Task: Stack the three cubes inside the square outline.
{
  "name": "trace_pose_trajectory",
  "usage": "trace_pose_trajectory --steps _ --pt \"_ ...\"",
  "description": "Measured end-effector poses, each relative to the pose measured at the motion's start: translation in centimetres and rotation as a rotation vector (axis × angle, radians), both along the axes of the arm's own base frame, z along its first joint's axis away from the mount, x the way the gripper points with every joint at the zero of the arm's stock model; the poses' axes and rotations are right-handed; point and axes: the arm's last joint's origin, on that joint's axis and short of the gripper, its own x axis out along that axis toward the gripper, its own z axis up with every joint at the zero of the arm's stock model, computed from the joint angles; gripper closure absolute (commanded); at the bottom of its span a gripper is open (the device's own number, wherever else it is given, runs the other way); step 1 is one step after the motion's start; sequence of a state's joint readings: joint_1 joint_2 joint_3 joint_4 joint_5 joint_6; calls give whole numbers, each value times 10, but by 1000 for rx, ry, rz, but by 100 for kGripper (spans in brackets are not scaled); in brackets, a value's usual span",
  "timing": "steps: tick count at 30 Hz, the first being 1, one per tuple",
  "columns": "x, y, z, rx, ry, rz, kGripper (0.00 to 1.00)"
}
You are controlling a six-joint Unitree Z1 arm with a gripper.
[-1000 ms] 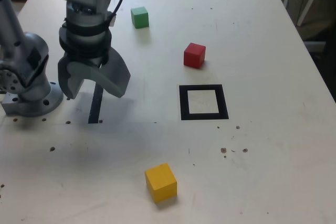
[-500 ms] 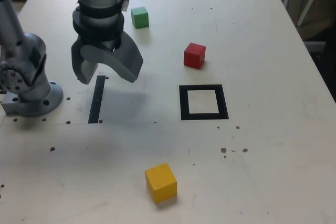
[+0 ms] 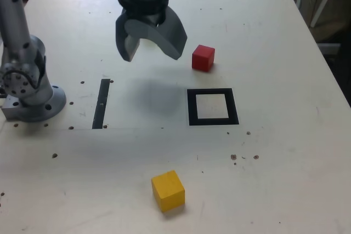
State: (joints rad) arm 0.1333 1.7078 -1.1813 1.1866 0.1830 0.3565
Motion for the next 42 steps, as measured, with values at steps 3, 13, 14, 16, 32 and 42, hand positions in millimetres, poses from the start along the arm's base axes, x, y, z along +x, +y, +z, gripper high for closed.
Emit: trace_pose_trajectory --steps 3,13,14,16,32,42 --pt "11 11 3 -4 6 -17 0" --pt "57 44 -2 -19 26 -60 0" --pt "61 47 -3 -22 30 -64 0" --pt "69 52 -7 -25 38 -75 0" --pt "113 74 -33 -50 75 -122 4" --pt "125 80 -52 -81 105 -125 12"
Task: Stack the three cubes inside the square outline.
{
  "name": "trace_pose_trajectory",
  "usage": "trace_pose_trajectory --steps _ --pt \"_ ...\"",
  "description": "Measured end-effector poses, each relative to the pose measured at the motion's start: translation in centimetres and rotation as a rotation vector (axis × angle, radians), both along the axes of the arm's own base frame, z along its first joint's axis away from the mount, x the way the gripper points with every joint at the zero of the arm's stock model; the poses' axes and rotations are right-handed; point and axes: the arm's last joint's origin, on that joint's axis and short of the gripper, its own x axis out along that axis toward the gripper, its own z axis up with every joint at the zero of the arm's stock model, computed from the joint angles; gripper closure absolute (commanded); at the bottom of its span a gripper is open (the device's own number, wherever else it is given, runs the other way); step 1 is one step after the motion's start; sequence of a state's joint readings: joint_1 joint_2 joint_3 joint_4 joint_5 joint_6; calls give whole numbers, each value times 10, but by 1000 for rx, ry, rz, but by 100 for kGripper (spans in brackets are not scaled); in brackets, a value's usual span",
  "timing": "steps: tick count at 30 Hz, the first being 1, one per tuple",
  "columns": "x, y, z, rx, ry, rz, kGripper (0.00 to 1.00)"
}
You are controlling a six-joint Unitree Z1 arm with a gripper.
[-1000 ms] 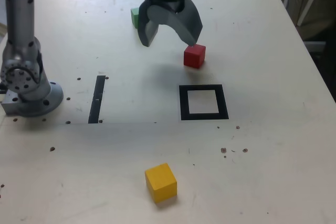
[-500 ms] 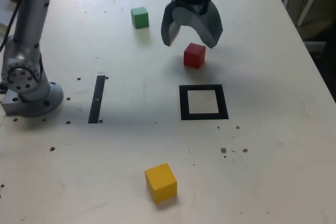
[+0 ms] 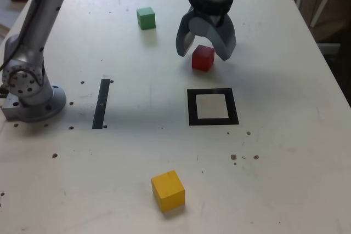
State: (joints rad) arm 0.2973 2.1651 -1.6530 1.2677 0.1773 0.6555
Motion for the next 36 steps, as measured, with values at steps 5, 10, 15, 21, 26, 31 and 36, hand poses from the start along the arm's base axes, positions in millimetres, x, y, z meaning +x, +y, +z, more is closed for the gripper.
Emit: trace_pose_trajectory --steps 5,10,15,21,26,31,36 --pt "5 1 -6 -11 5 -2 22" --pt "7 2 -11 -16 15 -2 37" --pt "8 2 -12 -17 16 -1 53" --pt "8 2 -12 -15 17 1 71" --pt "8 2 -12 -15 17 1 75" --pt "8 2 -12 -17 17 1 76" --pt "7 -2 -12 -24 16 -2 76"
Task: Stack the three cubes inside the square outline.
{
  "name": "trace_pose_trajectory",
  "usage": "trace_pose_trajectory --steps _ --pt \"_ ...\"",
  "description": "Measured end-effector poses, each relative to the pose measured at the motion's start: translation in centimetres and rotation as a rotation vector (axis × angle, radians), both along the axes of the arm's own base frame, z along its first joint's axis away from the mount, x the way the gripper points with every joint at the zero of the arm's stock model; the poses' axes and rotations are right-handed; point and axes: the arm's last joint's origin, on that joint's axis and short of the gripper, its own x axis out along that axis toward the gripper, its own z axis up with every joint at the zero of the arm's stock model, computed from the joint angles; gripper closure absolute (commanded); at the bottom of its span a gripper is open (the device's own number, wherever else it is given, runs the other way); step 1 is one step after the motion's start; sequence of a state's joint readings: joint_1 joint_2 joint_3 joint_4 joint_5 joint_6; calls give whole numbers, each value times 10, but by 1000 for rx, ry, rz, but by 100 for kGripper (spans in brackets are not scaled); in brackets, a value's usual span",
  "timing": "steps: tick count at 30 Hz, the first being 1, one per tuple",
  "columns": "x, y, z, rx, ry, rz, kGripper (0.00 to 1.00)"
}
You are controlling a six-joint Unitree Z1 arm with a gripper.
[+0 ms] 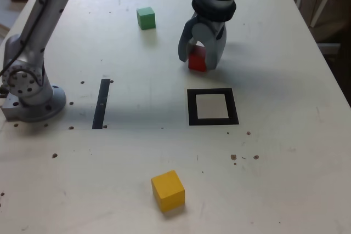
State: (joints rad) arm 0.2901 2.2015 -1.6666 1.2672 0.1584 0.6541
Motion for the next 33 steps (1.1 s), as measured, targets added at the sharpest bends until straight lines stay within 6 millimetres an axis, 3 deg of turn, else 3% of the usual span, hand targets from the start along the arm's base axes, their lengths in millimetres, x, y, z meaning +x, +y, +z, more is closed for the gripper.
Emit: trace_pose_trajectory --steps 7,19,29,33 --pt "-12 -24 24 -1 -57 44 76" --pt "-31 -82 43 1 -58 198 76" --pt "-21 -132 53 2 -102 211 76" --pt "-11 -144 45 -12 -89 209 76"
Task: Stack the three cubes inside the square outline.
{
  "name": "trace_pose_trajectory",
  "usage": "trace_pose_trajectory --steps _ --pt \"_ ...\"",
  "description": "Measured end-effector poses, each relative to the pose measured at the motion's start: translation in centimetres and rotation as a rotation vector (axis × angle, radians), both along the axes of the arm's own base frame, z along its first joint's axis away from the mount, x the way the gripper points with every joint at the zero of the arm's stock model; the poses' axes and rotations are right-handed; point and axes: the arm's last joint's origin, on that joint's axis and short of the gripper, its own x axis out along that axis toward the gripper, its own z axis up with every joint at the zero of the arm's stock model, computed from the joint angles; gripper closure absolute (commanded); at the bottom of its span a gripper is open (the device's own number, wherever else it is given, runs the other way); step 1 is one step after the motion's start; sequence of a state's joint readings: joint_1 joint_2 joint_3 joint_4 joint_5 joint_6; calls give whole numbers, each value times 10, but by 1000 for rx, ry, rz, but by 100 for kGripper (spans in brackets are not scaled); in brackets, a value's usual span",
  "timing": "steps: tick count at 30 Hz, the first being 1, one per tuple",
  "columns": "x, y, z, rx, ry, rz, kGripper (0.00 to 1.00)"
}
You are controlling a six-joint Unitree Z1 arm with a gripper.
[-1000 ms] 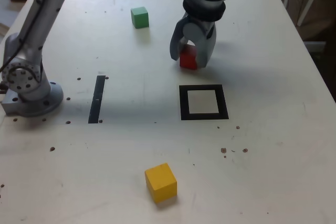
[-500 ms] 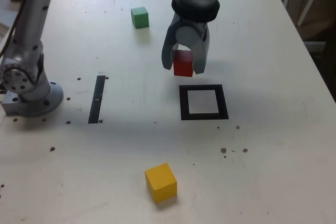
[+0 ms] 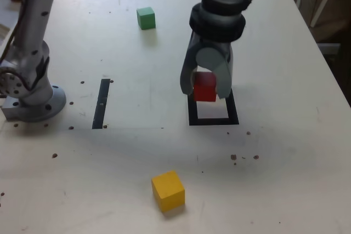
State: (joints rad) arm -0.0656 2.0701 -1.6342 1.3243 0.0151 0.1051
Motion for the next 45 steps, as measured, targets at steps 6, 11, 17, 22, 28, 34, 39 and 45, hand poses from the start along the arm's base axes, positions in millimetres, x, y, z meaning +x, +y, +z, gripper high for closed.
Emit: trace_pose_trajectory --steps 6,11,17,22,28,34,39,45 --pt "6 -1 -8 0 15 6 76" --pt "10 4 -17 1 38 20 76" --pt "14 16 -26 1 61 51 76" --pt "17 21 -28 -1 60 60 76" --pt "19 21 -32 -3 65 61 74" --pt "19 23 -38 -13 82 63 47" --pt "20 28 -43 -23 90 62 6" --pt "21 28 -42 -25 70 58 0"
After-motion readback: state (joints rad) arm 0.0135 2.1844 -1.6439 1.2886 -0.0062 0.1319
